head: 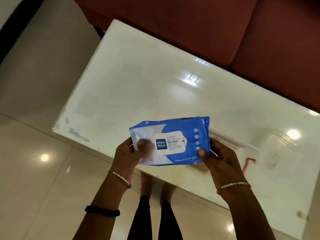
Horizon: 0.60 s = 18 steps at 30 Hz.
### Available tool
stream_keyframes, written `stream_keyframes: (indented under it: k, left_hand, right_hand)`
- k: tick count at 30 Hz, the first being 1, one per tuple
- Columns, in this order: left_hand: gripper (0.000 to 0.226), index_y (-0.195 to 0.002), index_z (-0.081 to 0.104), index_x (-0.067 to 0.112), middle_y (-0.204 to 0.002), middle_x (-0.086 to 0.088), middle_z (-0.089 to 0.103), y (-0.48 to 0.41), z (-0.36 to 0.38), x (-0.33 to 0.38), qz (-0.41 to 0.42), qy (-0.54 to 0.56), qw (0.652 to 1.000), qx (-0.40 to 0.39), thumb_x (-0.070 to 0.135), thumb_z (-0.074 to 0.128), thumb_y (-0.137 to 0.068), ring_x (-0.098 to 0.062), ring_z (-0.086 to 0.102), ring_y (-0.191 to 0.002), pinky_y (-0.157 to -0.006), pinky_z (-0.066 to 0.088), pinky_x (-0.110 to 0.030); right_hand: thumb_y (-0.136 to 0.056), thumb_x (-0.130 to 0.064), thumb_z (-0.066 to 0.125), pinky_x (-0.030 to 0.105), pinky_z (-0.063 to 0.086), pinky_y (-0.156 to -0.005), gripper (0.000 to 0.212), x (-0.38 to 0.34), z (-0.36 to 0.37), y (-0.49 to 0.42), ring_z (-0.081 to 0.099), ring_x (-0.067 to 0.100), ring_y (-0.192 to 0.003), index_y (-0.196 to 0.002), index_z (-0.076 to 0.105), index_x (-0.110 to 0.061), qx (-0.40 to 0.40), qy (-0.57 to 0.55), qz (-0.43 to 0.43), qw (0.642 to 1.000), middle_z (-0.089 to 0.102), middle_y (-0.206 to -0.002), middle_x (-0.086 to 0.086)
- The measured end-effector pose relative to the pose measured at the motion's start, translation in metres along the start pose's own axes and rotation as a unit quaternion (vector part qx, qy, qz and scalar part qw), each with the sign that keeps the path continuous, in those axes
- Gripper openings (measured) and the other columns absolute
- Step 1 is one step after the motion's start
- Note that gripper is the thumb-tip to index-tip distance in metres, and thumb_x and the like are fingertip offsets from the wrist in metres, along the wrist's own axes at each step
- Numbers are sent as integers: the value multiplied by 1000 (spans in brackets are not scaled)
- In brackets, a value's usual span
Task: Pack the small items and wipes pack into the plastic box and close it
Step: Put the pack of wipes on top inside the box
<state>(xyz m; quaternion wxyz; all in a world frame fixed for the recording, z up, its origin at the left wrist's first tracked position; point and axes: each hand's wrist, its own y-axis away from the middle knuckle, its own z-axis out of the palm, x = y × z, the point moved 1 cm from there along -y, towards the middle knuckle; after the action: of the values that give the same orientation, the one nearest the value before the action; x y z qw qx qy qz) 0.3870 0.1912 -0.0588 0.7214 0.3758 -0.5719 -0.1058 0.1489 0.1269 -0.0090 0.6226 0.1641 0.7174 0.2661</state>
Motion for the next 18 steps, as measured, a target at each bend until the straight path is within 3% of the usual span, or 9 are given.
stream_keyframes:
  k: [2, 5, 7, 11, 15, 16, 18]
  left_hand:
    - [42, -98, 70, 9, -79, -3, 76, 2, 22, 4, 10, -29, 999, -28, 23, 86, -62, -19, 72, -64, -57, 58, -28]
    - [27, -96, 68, 2, -74, -5, 74, 7, 57, 5, 10, -84, 995, -49, 4, 79, -71, -15, 71, -58, -50, 56, -24]
    - [26, -94, 67, 1, -78, -9, 73, 9, 80, 4, 28, -147, 988, -50, 9, 79, -73, -18, 70, -63, -55, 58, -30]
    - [24, -83, 63, 11, -70, 2, 67, 8, 120, -1, 87, -290, 953, -30, 25, 78, -72, -13, 61, -61, -51, 44, -13]
    - [34, -99, 62, 9, -89, -7, 70, 0, 149, -5, 122, -363, 923, -38, 27, 75, -74, -26, 64, -79, -58, 40, -17]
    - [38, -105, 61, 8, -94, -9, 70, -2, 155, -7, 128, -384, 914, -41, 28, 74, -75, -27, 65, -84, -58, 39, -16]
    - [44, -114, 57, 9, -100, -10, 70, -4, 165, -10, 134, -430, 892, -42, 29, 73, -78, -29, 65, -89, -61, 40, -20]
  right_hand:
    - [-88, -2, 65, 13, 55, -73, 31, 8, -22, 15, 72, 5, -97, -110, 68, -24, 31, 3, 7, 999, 77, -104, -9]
    - [-90, -2, 63, 23, 59, -82, 28, 25, -50, 30, 72, 11, -98, -110, 69, -22, 93, -16, 45, 994, 77, -105, -5]
    - [-90, 0, 61, 31, 59, -84, 25, 37, -65, 35, 73, 17, -95, -104, 71, -19, 132, -79, 81, 985, 78, -103, 0]
    - [-94, -9, 57, 26, 62, -69, 19, 51, -83, 35, 75, 13, -78, -88, 73, -19, 203, -152, 121, 960, 79, -88, 1]
    - [-98, -17, 54, 48, 53, -87, 20, 71, -96, 24, 67, 30, -87, -82, 67, -15, 265, -6, 134, 955, 72, -92, 12]
    - [-97, -18, 54, 49, 53, -87, 19, 75, -98, 20, 67, 34, -88, -84, 66, -13, 276, 39, 133, 951, 73, -93, 15]
    - [-97, -20, 54, 38, 51, -76, 17, 79, -101, 13, 65, 33, -83, -91, 68, -11, 295, 114, 134, 939, 74, -94, 16]
